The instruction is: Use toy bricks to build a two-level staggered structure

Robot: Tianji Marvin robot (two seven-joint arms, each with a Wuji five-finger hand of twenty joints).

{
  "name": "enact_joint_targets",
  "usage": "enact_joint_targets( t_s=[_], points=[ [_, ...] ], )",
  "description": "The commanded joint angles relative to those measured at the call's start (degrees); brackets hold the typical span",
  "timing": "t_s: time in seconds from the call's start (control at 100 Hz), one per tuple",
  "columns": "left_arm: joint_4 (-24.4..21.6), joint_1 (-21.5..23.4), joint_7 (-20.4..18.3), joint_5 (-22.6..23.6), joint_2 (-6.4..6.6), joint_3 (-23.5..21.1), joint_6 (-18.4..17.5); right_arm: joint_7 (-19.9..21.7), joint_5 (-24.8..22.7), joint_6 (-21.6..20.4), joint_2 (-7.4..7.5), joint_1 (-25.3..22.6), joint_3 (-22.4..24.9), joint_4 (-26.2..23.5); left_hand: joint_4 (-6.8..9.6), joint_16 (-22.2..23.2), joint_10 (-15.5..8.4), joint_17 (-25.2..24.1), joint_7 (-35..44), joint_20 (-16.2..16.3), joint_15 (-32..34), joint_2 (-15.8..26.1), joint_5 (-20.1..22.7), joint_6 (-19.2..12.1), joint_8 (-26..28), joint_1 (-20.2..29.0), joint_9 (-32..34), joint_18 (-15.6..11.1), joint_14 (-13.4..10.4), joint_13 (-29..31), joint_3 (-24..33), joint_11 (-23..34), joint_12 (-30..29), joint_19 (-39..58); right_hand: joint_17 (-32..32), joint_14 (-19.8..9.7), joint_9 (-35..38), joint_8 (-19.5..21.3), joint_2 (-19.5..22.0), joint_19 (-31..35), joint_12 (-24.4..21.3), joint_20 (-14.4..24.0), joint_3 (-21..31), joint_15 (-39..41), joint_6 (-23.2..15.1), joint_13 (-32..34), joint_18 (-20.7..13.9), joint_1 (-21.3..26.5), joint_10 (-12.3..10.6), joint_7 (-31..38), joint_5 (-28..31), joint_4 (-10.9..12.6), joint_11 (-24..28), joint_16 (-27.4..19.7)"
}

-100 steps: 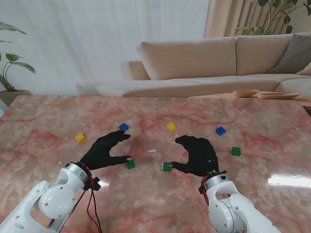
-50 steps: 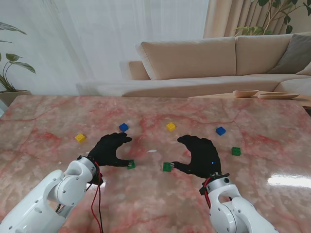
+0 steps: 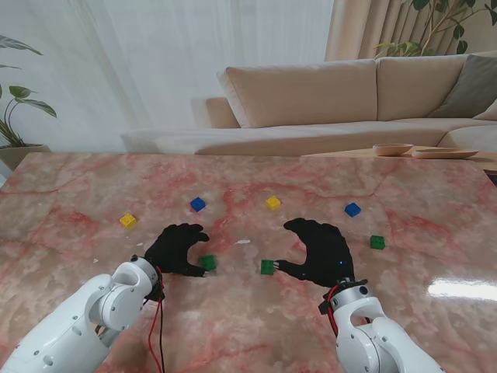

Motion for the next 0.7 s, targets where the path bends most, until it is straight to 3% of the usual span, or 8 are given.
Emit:
enact_joint_targets(
  t_s=[0.0, 0.16, 0.39, 0.69],
  points=[
    [1.4, -0.2, 0.6, -0.2, -0.37, 0.7, 0.2, 0.7, 0.4, 0.1, -0.22, -0.5, -0.3, 0.5, -0.99, 0.6, -0.6, -0.4, 2.1, 1.3, 1.7, -2.2, -2.5, -1.4, 1.6, -1.8, -1.5, -1.6, 1.0, -1.5, 1.9, 1.3, 0.5, -1.4, -1.0, 0.3, 0.0, -0.5, 0.6, -0.8, -0.7, -1.1, 0.4, -0.5, 0.4, -1.3, -0.1, -1.9, 0.6, -0.8, -1.5, 1.8, 0.0, -1.4],
    [3.8, -1.2, 2.0, -0.4, -0.62, 2.1, 0.1, 0.8, 0.5, 0.1, -0.24, -0.5, -0.3, 0.4, -1.12, 0.2, -0.8, -0.4, 7.9, 1.2, 2.2, -2.4, -3.9, -2.8, 6.6, -2.0, -1.5, -1.6, 1.0, -1.4, 2.4, 1.5, 0.0, -1.0, -1.1, 0.4, 0.1, -0.6, 0.8, -0.6, -0.7, -1.1, 0.4, -0.4, 0.3, -1.2, 0.0, -1.9, 0.5, -0.6, -1.3, 1.8, 0.3, -1.3],
    [6.0, -2.1, 4.5, -0.5, -1.02, 3.6, -0.1, 1.6, 0.9, -0.3, -0.16, -0.5, -0.2, 0.2, -1.07, 0.5, -1.1, -0.2, 19.9, 1.3, 3.4, -2.0, -7.2, -8.0, 18.5, -1.3, -1.3, -1.6, 0.9, -1.1, 3.7, 2.7, 0.7, 0.3, -1.0, 0.3, 0.4, -0.8, 1.0, -0.5, -0.8, -1.2, 0.4, -0.3, 0.2, -1.1, 0.1, -1.6, 0.5, -0.5, -0.9, 1.7, 0.2, -1.3],
    [8.6, -3.2, 7.2, -1.3, -1.65, 5.4, -0.2, 1.9, 1.0, -0.5, -0.13, -0.5, -0.2, 0.0, -0.42, 0.7, -1.2, 0.2, 25.0, 0.5, 5.1, -1.0, -4.3, -11.0, 22.8, 1.9, -0.4, -1.3, 1.0, -0.2, 6.4, 6.2, 1.4, 2.3, -1.1, 0.2, 0.6, -1.0, 1.3, -0.5, -0.9, -1.3, 0.4, -0.4, 0.1, -1.2, 0.1, -1.7, 0.5, -0.4, -0.8, 1.7, 0.0, -1.3]
  ],
)
